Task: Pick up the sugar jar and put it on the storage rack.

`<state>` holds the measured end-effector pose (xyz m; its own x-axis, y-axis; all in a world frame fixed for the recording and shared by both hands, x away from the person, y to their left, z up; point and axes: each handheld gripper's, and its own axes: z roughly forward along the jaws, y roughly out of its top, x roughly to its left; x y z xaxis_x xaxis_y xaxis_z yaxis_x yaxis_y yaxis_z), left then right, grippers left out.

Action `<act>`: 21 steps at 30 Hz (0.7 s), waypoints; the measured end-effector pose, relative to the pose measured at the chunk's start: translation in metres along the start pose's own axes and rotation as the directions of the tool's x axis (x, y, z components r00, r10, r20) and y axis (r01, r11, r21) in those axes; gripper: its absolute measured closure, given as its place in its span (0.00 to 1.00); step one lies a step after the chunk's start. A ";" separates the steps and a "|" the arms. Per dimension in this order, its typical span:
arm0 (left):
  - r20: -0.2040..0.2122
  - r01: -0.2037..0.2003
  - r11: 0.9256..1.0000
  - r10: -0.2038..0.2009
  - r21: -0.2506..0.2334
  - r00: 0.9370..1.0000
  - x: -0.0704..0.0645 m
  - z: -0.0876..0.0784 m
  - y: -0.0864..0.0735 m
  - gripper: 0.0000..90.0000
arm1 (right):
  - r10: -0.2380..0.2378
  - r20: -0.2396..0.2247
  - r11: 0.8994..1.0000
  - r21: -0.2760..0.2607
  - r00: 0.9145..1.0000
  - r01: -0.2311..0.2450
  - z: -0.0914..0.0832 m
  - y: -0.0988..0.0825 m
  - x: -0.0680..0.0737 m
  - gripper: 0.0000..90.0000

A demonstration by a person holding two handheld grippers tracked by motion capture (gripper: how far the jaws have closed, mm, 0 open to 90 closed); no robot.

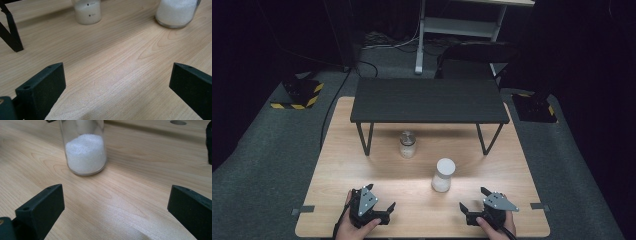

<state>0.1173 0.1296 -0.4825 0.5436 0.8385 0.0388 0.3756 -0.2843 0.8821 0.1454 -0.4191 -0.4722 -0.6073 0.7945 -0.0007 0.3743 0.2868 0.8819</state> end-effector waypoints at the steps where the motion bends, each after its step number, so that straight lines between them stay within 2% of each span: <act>1: -0.002 0.003 1.000 -0.003 -0.001 1.000 0.000 0.000 0.000 0.01 | 0.005 -0.003 1.000 -0.001 1.000 -0.005 0.000 0.000 -0.001 0.01; 6: -0.008 0.015 1.000 -0.015 -0.008 1.000 -0.001 -0.001 -0.002 0.01 | 0.035 -0.008 0.999 -0.014 0.999 -0.035 -0.001 -0.003 -0.005 0.01; 12: -0.019 0.041 0.999 -0.041 -0.016 0.999 -0.002 -0.003 -0.004 0.01 | 0.036 -0.014 0.999 -0.014 0.999 -0.036 -0.001 -0.003 -0.006 0.01; 17: -0.018 0.034 0.999 -0.034 -0.016 0.999 -0.002 -0.004 -0.004 0.01 | 0.033 -0.016 0.999 -0.012 0.999 -0.033 -0.001 -0.002 -0.006 0.01; 21: -0.019 0.047 0.999 -0.047 -0.017 0.999 -0.002 -0.006 -0.005 0.01 | 0.031 -0.017 0.999 -0.016 0.999 -0.031 -0.001 -0.003 -0.006 0.01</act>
<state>0.1095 0.1318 -0.4847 0.5107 0.8597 0.0062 0.3876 -0.2367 0.8909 0.1470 -0.4258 -0.4744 -0.6073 0.7937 0.0349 0.3816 0.2528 0.8891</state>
